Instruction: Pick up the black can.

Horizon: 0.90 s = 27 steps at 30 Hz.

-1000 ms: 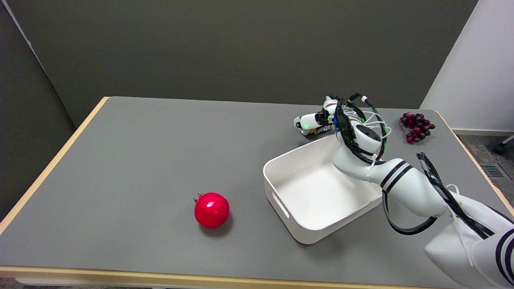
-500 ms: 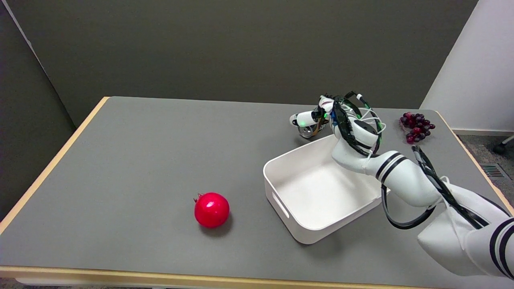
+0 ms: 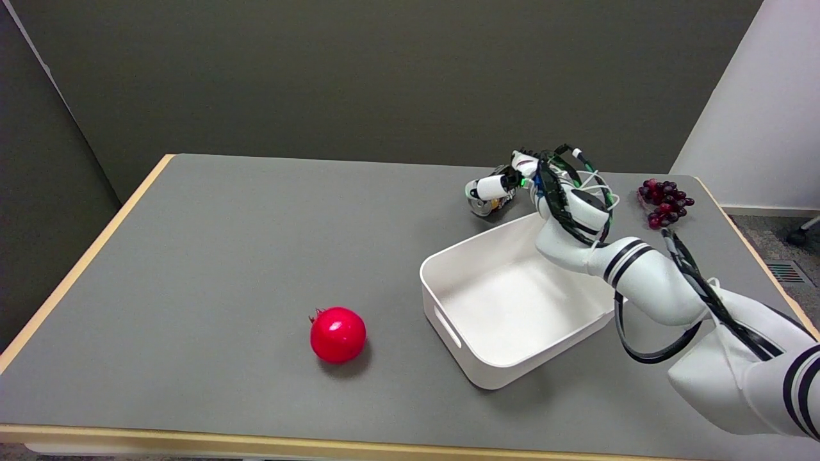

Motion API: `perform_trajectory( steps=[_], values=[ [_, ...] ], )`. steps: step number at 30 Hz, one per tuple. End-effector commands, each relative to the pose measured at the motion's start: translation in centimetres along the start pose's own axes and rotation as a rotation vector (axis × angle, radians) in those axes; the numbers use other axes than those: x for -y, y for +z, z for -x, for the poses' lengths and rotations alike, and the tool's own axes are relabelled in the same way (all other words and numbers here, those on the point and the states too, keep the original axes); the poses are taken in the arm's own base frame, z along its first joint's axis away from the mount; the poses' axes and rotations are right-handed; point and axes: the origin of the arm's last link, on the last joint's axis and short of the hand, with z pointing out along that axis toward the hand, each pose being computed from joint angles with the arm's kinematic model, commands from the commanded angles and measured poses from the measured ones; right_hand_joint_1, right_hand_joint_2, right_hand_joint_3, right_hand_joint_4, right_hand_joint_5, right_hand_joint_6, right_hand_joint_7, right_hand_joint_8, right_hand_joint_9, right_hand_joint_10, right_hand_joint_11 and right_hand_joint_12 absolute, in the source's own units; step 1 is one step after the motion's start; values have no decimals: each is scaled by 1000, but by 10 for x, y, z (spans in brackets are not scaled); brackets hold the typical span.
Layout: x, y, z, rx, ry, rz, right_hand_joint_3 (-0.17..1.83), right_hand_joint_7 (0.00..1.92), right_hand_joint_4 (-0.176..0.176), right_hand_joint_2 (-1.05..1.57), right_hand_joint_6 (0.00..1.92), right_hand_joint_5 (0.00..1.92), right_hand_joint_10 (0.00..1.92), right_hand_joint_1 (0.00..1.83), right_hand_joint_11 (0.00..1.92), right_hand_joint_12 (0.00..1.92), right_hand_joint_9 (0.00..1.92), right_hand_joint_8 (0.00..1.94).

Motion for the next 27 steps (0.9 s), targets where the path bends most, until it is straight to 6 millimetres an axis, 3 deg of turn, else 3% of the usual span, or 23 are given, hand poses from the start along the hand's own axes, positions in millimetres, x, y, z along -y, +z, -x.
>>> perform_trajectory(
  steps=[1, 6, 17, 27],
  values=[
    [-30, -5, -29, -54, -27, -13, 588, -1, -121, 597, -1, -1, -1, 485, -1, 853, -1, -1],
    [-39, -4, -41, -62, -67, -41, 584, -1, -118, 588, -1, -1, -1, 513, -1, 854, -1, -1],
    [-38, 10, -40, -34, -122, -246, 584, -1, -112, 586, -1, -1, -1, 520, -1, 861, -1, -1],
    [-43, 6, -51, -80, -162, -354, 592, -1, -113, 589, -1, -1, -1, 499, -1, 883, -1, -1]
  ],
)
